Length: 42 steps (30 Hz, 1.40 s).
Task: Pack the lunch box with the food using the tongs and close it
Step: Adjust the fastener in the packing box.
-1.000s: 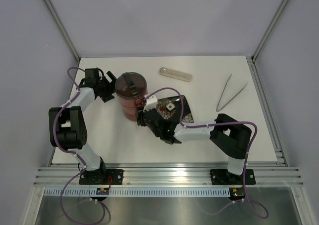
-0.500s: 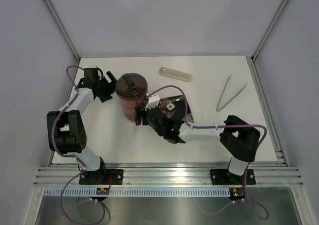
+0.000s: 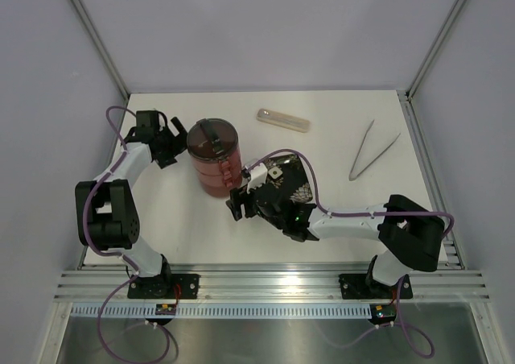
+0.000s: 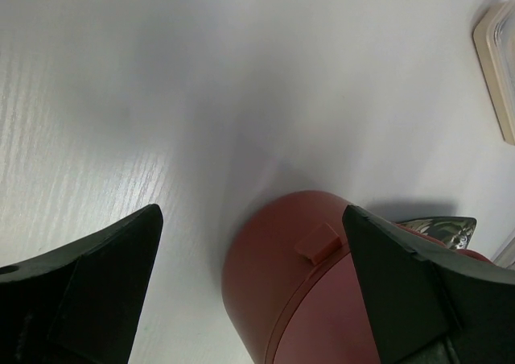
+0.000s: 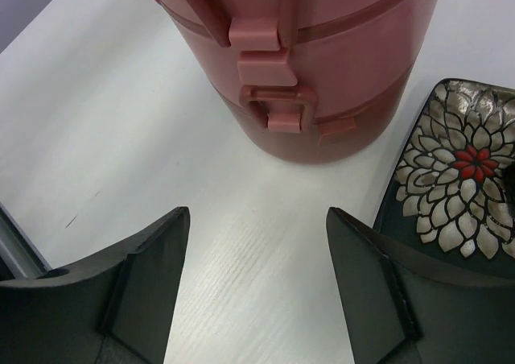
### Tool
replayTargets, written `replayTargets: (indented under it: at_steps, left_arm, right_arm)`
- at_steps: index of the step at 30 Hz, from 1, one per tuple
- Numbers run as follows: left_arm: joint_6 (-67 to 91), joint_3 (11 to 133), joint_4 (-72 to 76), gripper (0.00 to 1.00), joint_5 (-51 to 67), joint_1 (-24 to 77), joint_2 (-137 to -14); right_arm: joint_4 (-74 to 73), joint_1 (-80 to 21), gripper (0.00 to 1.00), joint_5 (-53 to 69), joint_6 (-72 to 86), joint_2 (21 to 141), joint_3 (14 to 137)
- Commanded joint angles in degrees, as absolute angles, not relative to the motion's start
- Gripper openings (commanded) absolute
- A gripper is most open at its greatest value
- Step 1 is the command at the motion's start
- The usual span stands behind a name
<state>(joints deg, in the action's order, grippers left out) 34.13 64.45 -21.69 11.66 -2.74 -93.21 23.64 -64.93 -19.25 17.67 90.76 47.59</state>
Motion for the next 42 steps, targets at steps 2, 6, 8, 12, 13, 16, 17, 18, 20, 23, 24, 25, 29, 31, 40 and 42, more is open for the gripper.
replayTargets:
  at_steps: [2,6,8,12,13,16,17,18,20,23,24,25,29,31,40,42]
  left_arm:
    - [34.81,63.73,-19.61,0.99,9.41,-1.85,-90.0]
    - [35.15,62.67,-18.37,0.99,7.74,-0.88,-89.91]
    - [35.33,62.4,-17.58,0.99,7.65,-0.53,-90.26]
    - [34.89,61.35,-16.7,0.99,5.45,-0.35,-88.77]
    - [34.81,60.65,-16.44,0.99,5.28,-0.35,-88.42]
    - [34.1,59.77,-15.3,0.99,4.84,-0.35,-87.1]
    - [33.75,59.59,-15.21,0.99,4.22,0.87,-86.93]
    - [33.66,59.5,-15.21,0.99,3.96,0.97,-86.75]
    - [33.66,59.06,-15.12,0.99,3.61,0.97,-86.57]
    - [33.66,58.71,-15.12,0.99,3.25,0.97,-86.49]
    - [33.66,58.62,-15.12,0.99,3.08,0.88,-86.48]
    - [33.58,58.62,-15.12,0.99,2.99,0.97,-86.66]
    - [33.22,59.15,-15.38,0.99,2.46,0.97,-87.45]
    - [33.05,59.59,-15.64,0.99,2.37,0.97,-87.89]
    - [32.78,60.38,-15.64,0.99,1.67,0.88,-88.94]
    - [32.78,60.55,-15.73,0.99,1.76,0.88,-89.03]
  right_arm:
    - [25.12,-65.3,0.78,-17.93,18.63,89.47,47.9]
    - [24.0,-65.3,0.82,-18.89,17.58,92.19,50.71]
    - [24.08,-65.22,0.84,-19.25,17.4,94.03,52.28]
    - [26.1,-64.6,0.84,-17.58,16.97,96.85,53.17]
    - [26.97,-64.43,0.84,-17.84,16.88,97.29,52.91]
    - [29.35,-63.29,0.85,-17.49,17.31,99.31,52.3]
    - [30.49,-63.11,0.85,-17.06,17.4,99.75,52.12]
    - [30.85,-62.76,0.86,-16.62,17.4,100.19,52.12]
    - [31.63,-62.49,0.87,-16.52,17.14,100.9,52.03]
    - [33.48,-62.4,0.88,-17.31,16.52,100.37,50.89]
    - [33.83,-62.14,0.88,-17.23,16.18,100.28,50.63]
    - [34.45,-61.96,0.88,-17.4,16.0,100.11,50.36]
    - [37.0,-61.17,0.88,-16.7,14.59,99.58,48.78]
    - [37.61,-60.65,0.88,-16.44,13.98,99.49,47.82]
    - [43.59,-59.15,0.88,-13.27,12.57,100.11,45.97]
    - [44.73,-59.06,0.89,-12.31,11.96,100.37,46.05]
